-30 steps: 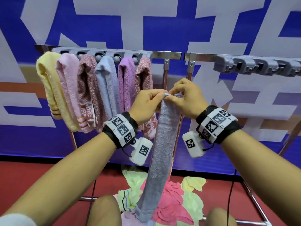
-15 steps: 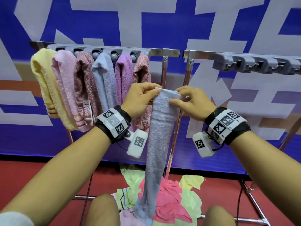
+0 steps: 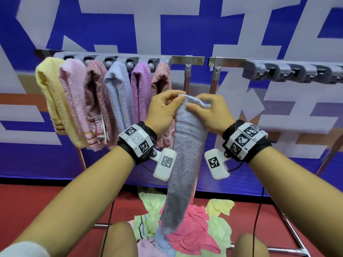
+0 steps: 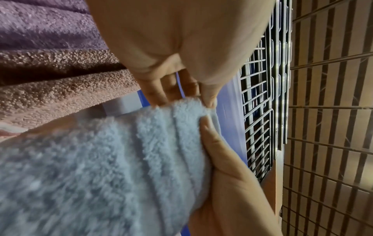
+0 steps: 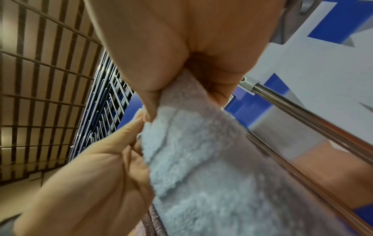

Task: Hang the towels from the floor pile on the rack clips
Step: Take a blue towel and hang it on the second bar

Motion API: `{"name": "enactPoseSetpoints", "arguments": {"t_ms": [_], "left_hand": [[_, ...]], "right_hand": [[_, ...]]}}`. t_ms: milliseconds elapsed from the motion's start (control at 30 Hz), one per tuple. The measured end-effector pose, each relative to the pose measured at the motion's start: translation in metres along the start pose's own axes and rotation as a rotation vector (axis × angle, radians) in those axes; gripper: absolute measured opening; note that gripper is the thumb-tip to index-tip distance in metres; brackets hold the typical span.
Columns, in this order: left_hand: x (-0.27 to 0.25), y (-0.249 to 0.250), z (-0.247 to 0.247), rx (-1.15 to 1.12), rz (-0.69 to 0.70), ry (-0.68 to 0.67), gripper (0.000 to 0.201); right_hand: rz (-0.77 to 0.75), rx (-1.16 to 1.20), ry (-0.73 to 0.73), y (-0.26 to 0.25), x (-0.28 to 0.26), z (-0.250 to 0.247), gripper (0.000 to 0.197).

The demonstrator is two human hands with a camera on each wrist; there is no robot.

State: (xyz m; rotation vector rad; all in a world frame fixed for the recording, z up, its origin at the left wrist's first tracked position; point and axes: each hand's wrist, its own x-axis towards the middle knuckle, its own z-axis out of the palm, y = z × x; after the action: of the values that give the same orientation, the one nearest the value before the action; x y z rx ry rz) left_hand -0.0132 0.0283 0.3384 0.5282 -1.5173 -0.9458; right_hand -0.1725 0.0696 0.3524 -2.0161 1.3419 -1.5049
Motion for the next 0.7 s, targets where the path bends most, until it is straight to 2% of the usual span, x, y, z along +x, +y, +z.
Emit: {"name": "enactPoseSetpoints", "arguments": {"t_ms": [67,100,200,233,300,400,467,500,567,600,633,700], "left_hand": [[-0.001,-0.005,0.002,-0.070,-0.063,0.047,0.012],[-0.003,-0.008,0.004,-0.104,-0.118,0.024,0.015],[-0.017,-0.022,0.011,-0.061,-0.302,-0.182,0.046],[-0.023,-0.029,0.011,-0.036,-0.374,-0.240,0.048],[-0.033,-0.045,0.008,-0.006,-0.502,-0.304,0.032],[-0.046,-0.065,0.000,0.078,-0.592,-0.394,0.040],[-0.051,-0.066,-0.004,0.083,-0.631,-0.411,0.023],[-0.051,-0.065,-0.006,0.065,-0.648,-0.408,0.021],[-0.046,-0.061,-0.009,-0.005,-0.660,-0.355,0.018],[-0.042,-0.059,-0.011,-0.051,-0.638,-0.322,0.017],[-0.037,-0.052,-0.011,-0.094,-0.619,-0.299,0.024],[-0.026,-0.037,-0.003,-0.169,-0.589,-0.295,0.027]], "right_hand": [[-0.019,0.005,0.050,-0.003,0.004,0.002,0.008],[-0.027,0.018,0.071,-0.005,0.006,0.003,0.008],[-0.029,0.044,0.146,-0.013,0.014,0.001,0.009],[-0.016,0.056,0.178,-0.015,0.016,-0.003,0.007],[0.017,0.056,0.259,-0.013,0.019,-0.016,0.007],[0.093,0.059,0.400,0.003,0.020,-0.044,0.014],[0.190,0.035,0.511,0.020,0.018,-0.064,0.015],[0.249,0.013,0.570,0.031,0.015,-0.073,0.017],[0.388,-0.035,0.648,0.060,0.008,-0.088,0.035],[0.467,-0.055,0.648,0.073,0.003,-0.092,0.042],[0.539,-0.087,0.598,0.082,-0.003,-0.091,0.042],[0.645,-0.214,0.387,0.086,-0.016,-0.075,0.041]]}}
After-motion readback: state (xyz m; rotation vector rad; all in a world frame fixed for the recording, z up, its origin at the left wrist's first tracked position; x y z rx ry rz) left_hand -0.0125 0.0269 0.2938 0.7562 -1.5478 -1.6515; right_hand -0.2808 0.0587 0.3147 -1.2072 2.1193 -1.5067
